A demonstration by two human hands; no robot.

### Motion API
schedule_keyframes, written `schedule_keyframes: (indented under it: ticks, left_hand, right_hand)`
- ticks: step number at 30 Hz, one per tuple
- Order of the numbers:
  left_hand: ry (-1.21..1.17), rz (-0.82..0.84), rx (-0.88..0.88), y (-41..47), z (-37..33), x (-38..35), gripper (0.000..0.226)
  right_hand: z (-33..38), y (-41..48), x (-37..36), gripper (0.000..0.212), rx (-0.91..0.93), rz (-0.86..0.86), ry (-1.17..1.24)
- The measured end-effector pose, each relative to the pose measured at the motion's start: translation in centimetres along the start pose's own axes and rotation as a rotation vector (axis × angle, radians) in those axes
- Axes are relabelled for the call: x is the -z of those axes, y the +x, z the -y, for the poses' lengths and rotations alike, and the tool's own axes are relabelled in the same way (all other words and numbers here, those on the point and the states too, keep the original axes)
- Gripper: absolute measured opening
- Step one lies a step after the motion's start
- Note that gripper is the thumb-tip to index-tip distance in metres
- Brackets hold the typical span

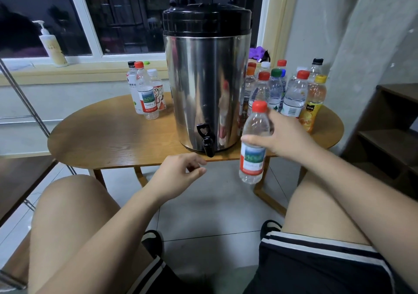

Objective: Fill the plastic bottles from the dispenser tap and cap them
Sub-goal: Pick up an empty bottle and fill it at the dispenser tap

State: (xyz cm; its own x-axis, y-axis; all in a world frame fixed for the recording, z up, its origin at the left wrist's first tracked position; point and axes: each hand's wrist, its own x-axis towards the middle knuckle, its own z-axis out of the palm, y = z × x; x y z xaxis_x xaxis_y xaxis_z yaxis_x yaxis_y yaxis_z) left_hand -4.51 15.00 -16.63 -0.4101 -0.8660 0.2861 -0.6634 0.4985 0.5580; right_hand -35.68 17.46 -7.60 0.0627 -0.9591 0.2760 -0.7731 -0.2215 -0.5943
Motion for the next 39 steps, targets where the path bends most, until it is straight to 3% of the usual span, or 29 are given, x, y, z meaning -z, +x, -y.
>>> schedule_keyframes:
  ticks: [7, 14, 17, 24, 32, 39]
  left_hand:
    - [0.003, 0.007, 0.001, 0.1, 0.2, -0.5, 0.01]
    - [0.001, 0.002, 0.001, 0.2, 0.5, -0.5, 0.011]
    - [0.001, 0.008, 0.0, 0.2, 0.6, -0.4, 0.011]
    - [-0.001, 0.008, 0.019, 0.2, 0.3, -0.6, 0.01]
    - [0.005, 0.026, 0.022, 0.4, 0.3, -0.5, 0.01]
    - [0.029, 0.036, 0.037, 0.8, 1.1, 0.5, 0.009]
  right_hand:
    - [-2.3, 4.0, 4.1, 0.076, -0.064, -0.231, -0.063]
    - [-6.0, 6.3, 3.0, 0.089, -0.198, -0.301, -0.126]
    - [-8.1, 6.4, 1.6, 0.093, -0.253, -0.222, -0.237]
    - [-9.9, 7.8, -0.7, 0.07, -0.35, -0.211, -0.324]
    - [-10.1, 8.6, -1.1, 0.086, -0.391, -0.162, -0.5]
    - [-7.5, 4.9, -2.5, 0.079, -0.278, -0.054, -0.645]
